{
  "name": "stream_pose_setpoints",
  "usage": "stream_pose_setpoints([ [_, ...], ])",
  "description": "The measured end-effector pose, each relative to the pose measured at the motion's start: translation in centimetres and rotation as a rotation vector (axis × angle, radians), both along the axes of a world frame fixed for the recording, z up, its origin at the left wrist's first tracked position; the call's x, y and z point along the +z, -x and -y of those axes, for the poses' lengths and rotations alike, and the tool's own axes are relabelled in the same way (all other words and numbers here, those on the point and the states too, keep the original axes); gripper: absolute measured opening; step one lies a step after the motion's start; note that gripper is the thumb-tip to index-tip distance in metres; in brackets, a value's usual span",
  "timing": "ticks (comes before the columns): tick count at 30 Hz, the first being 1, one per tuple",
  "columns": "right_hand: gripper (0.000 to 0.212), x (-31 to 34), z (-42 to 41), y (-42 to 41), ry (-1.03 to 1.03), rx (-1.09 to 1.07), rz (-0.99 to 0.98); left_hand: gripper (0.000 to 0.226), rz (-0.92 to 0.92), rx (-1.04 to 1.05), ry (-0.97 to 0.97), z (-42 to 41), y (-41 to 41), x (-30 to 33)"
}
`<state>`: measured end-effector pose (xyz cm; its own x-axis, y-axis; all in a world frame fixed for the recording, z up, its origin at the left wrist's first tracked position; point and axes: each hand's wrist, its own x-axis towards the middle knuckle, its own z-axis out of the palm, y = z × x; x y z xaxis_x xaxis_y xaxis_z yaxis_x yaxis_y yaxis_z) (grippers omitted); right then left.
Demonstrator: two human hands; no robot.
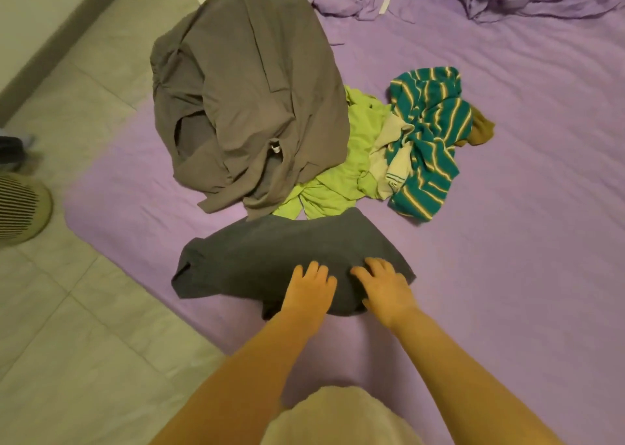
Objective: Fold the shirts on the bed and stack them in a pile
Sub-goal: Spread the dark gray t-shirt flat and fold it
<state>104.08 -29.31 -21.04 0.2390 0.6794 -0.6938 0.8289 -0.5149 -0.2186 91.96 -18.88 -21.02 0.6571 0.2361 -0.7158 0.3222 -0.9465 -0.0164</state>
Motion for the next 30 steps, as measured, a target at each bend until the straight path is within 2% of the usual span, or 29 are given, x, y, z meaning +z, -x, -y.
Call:
stream_pose_setpoints([
  [4, 0.042, -1.8, -0.1, 0.0, 0.025, 0.149, 0.106, 0.048, 0.011, -0.097, -0.030, -1.2, 0.6, -1.7],
  [6, 0.029, -2.2, -0.1, -0.5, -0.026, 0.090, 0.103, 0.045, 0.025, -0.121, -0.020, -1.9, 1.0, -1.9],
  [7, 0.022, -2.0, -0.1, -0.9, -0.085, -0.020, 0.060, 0.039, 0.048, -0.062, 0.008, -2.2, 1.1, -1.6],
  [9, 0.012, -0.5, -0.4, -1.8, -0.186, -0.370, -0.109, 0.023, 0.141, 0.216, 0.111, -2.8, 1.0, -0.2],
  [11, 0.011, 1.5, -0.7, -2.8, -0.257, -0.658, -0.265, 0.018, 0.285, 0.629, 0.315, -3.6, 1.1, 1.7],
  [12, 0.010, 2.7, -0.9, -3.3, -0.304, -0.744, -0.312, 0.015, 0.358, 0.804, 0.421, -3.9, 1.2, 2.9],
  [14, 0.010, 5.7, -1.1, -4.1, -0.420, -0.854, -0.382, 0.015, 0.544, 0.984, 0.494, -4.7, 1.3, 5.7],
  [19, 0.014, 15.5, -0.7, -5.3, -0.681, -0.858, -0.409, 0.019, 0.854, 1.103, 0.532, -5.1, 0.3, 14.6],
  [22, 0.016, 21.9, 0.2, -5.4, -0.790, -0.876, -0.491, 0.021, 0.994, 1.140, 0.557, -4.3, -0.3, 20.6],
  [30, 0.015, 35.9, 3.4, -5.0, -1.030, -1.085, -0.762, 0.034, 1.266, 1.174, 0.877, -1.0, -2.3, 36.0],
])
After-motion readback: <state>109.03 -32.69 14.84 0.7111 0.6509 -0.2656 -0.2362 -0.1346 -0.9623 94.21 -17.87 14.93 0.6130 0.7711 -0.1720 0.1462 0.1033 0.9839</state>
